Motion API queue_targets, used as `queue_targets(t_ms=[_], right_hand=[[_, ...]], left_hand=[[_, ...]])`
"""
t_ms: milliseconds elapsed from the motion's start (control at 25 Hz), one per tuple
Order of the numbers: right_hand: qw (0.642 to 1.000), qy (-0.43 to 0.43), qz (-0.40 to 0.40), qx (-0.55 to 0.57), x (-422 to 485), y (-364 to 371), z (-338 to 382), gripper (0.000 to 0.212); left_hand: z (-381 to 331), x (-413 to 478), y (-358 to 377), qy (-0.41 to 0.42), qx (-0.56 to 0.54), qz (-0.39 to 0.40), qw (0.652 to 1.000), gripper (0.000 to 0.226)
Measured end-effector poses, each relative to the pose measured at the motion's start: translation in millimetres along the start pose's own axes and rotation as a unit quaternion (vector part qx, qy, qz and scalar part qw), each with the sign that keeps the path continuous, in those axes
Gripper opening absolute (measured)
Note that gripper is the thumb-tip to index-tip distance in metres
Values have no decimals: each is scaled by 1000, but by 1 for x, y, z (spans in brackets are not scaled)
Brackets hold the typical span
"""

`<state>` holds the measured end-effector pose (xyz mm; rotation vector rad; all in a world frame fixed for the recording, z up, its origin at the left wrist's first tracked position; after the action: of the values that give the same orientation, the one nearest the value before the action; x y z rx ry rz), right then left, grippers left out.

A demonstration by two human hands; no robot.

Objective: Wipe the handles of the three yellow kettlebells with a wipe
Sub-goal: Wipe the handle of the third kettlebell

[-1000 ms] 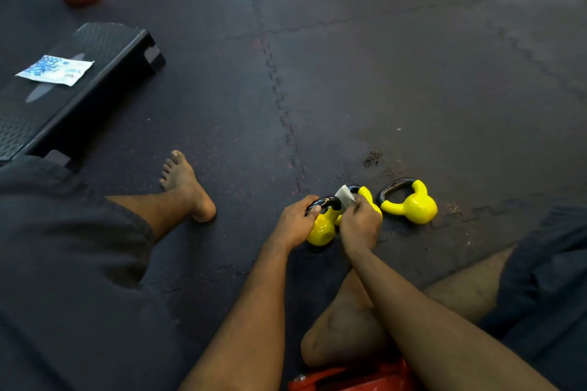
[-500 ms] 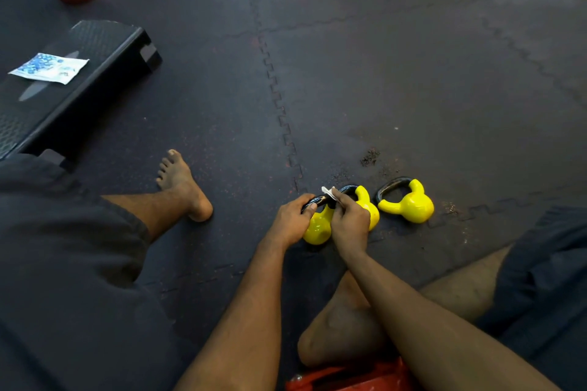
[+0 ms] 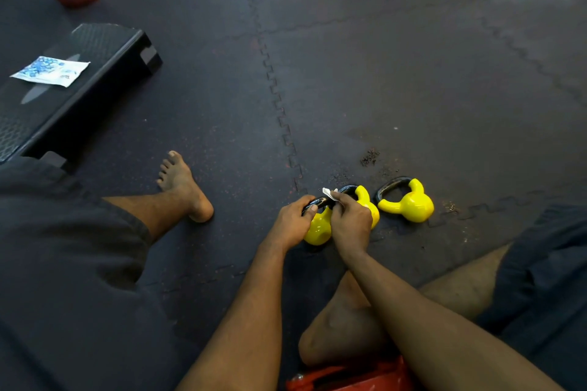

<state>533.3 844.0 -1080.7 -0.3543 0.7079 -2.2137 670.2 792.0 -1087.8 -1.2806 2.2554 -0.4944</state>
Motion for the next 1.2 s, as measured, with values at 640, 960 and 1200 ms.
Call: queue_targets(t_ms=[640, 960, 1200], right_hand=[[1000, -2, 7, 15, -3, 0, -2, 39], [998, 38, 42, 32, 9, 2, -3, 33], [971, 97, 216, 40, 35, 6, 2, 21]], left_hand=[[-1, 0, 2, 1, 26, -9, 1000, 21], [-5, -3, -3, 9, 27, -5, 1000, 21], [23, -6, -8, -58, -1, -110, 992, 28]])
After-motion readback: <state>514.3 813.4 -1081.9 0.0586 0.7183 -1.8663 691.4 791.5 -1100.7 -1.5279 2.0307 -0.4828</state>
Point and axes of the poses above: each hand's wrist, its own x-axis towards the middle knuckle, its own y-axis out of the palm, z = x × y, the point moved 5 cm from there along x, towards the middle knuckle, and after that the axes turned 2 degrees about y, right-handed, at the moved point
